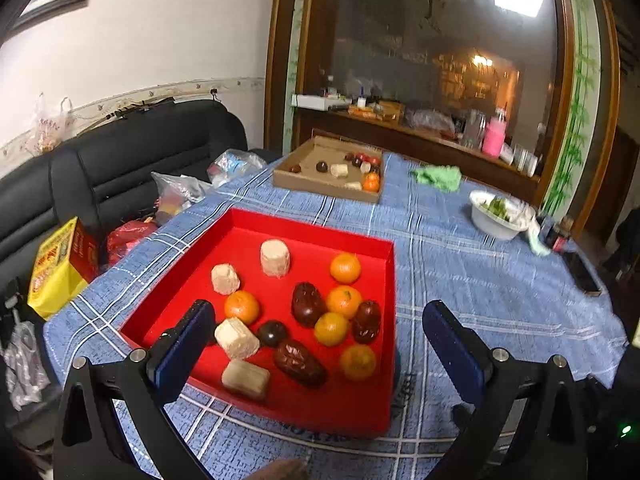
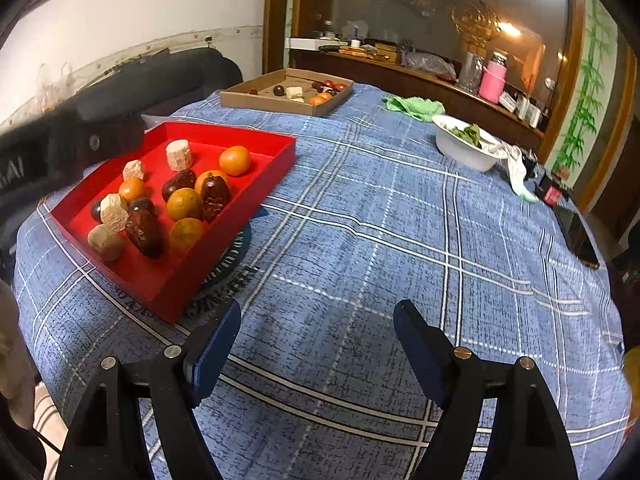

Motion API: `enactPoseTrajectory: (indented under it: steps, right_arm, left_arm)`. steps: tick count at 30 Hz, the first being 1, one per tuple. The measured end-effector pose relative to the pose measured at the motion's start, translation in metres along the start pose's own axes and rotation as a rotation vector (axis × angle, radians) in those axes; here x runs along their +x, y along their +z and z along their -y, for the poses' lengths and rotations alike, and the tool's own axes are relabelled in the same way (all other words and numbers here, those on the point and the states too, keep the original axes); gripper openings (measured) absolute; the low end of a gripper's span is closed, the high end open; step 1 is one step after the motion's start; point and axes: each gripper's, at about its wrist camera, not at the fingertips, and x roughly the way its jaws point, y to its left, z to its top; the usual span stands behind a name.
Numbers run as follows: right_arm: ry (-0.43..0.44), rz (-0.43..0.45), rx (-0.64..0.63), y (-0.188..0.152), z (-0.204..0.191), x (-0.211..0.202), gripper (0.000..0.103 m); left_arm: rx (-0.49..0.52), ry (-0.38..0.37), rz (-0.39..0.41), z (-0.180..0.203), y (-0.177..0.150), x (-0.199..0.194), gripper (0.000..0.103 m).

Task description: Organize fruits

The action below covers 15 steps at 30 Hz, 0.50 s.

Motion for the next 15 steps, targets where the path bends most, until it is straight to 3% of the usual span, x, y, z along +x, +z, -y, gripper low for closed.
enactPoseTrajectory:
  steps: [5,12,15]
  right_arm:
    - [0.010,0.020,-0.041,0.006,-0.014,-0.004,0.084]
    - [0.007,0.023,-0.052,0.009,-0.019,-0.003,0.085]
    - [-0.003,0.018,-0.030,0.010,-0.010,-0.003,0.085]
  left_arm:
    - [-0.065,-0.047,0.008,-0.016,0.007,0.000,0.103]
    - [-0.057,0.059,-0.008,-0.024,0.011,0.006,0.103]
    - [-0.044,0.058,-0.043,-0.015,0.011,0.010,0.103]
